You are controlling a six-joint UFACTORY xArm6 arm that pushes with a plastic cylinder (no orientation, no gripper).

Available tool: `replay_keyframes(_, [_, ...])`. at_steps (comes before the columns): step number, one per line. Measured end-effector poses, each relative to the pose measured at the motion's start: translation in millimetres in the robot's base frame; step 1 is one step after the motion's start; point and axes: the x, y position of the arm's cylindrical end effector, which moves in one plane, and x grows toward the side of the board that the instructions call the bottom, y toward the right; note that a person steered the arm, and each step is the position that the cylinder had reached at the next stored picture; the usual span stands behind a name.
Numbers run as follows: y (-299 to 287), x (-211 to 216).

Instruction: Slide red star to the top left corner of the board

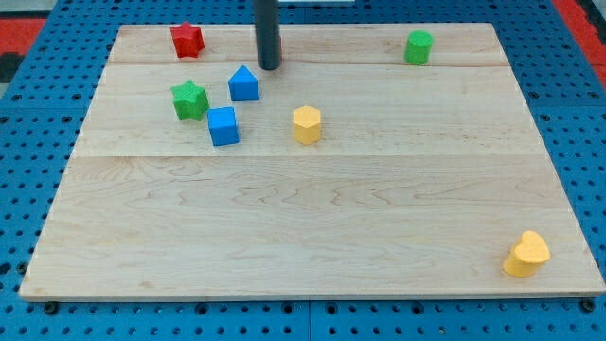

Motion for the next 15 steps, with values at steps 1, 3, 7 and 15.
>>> replay_keyframes(1, [-39,-12])
replay_keyframes(3, [-44,-32])
replay_keyframes(7, [-100,-50])
replay_keyframes(15, [-86,-48])
